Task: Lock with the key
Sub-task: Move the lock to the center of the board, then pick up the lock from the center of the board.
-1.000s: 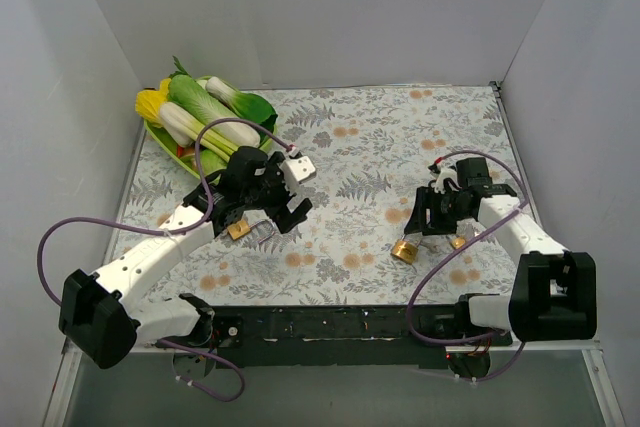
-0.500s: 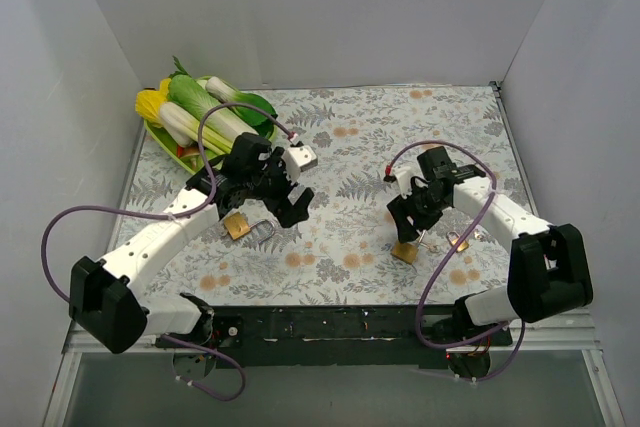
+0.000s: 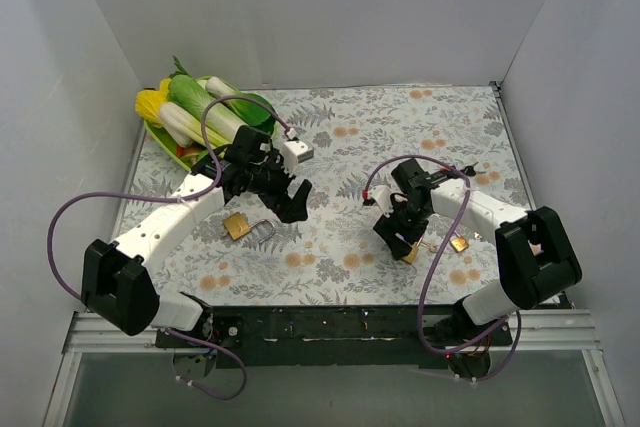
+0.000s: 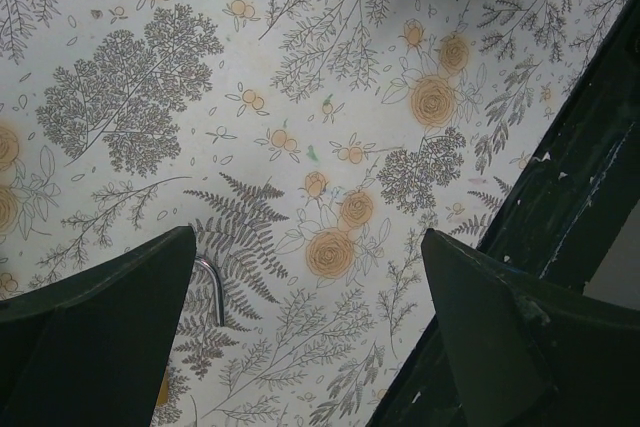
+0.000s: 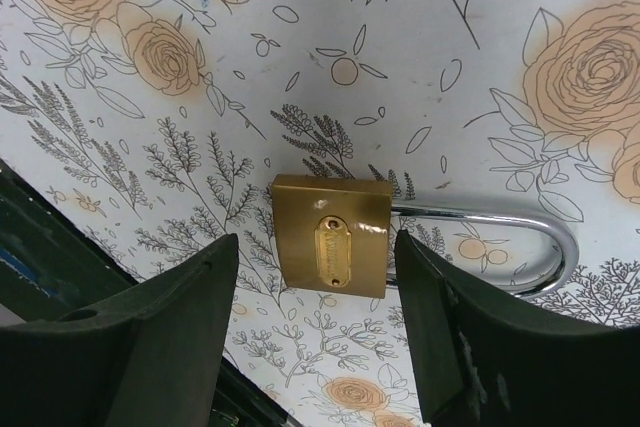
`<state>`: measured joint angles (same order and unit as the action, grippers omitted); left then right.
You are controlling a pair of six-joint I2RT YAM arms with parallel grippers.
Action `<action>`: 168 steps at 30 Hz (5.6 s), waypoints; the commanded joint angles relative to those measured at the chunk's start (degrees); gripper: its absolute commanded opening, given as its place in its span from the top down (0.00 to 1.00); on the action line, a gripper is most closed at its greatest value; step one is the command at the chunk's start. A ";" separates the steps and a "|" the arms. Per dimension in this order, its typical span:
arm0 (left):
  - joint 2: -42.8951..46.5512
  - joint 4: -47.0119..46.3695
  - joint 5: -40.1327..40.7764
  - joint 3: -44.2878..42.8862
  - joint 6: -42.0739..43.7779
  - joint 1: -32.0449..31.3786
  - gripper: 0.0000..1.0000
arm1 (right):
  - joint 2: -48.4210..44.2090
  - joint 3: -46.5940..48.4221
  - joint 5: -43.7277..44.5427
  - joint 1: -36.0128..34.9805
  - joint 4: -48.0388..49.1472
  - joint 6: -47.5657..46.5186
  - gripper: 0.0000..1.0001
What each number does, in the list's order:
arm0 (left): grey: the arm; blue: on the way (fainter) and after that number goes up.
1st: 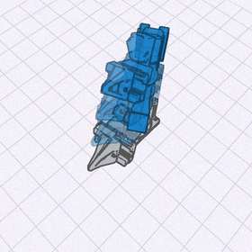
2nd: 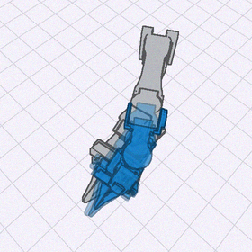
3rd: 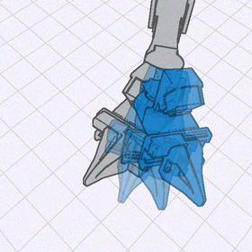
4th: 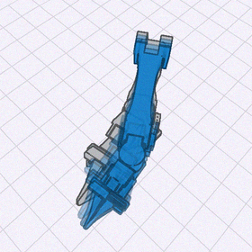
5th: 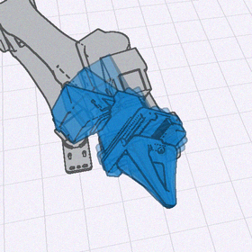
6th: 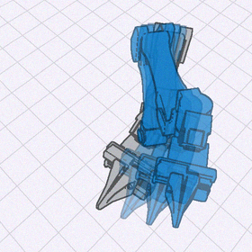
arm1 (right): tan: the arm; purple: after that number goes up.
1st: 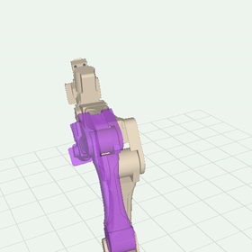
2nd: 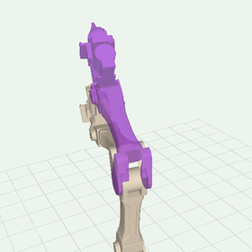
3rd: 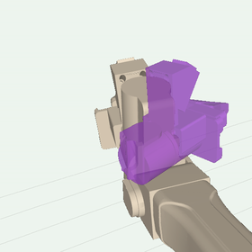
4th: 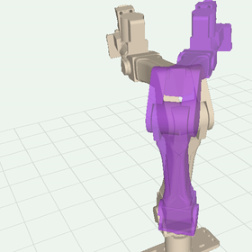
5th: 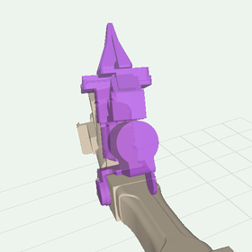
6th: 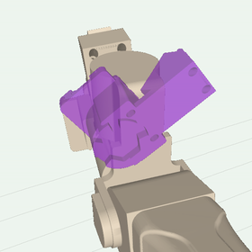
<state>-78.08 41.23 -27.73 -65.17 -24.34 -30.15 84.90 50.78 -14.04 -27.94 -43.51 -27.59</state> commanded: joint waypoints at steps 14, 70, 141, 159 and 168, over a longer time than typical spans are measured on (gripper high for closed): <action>-0.31 4.38 -9.62 -4.00 -0.63 10.63 0.02 | 5.18 -1.48 3.93 -6.51 1.32 -2.55 0.51; -12.09 -6.07 16.92 16.99 29.17 16.62 0.06 | -14.42 15.66 -9.51 8.33 13.10 14.84 0.02; -20.09 -14.07 4.35 -18.33 -95.90 -1.49 1.00 | 0.97 9.51 7.01 -5.37 49.22 64.77 0.45; -15.70 -20.67 3.02 -16.31 -75.36 4.65 0.02 | -0.09 10.91 -7.28 -1.42 50.28 65.66 0.99; -9.29 -15.85 -21.28 -16.31 -26.43 16.97 0.02 | -6.24 4.41 -42.97 5.88 60.56 57.66 0.99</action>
<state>-93.06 21.26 -33.12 -80.62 -79.64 -13.82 85.03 56.47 -32.71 -23.53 4.38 33.85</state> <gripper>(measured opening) 0.981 0.236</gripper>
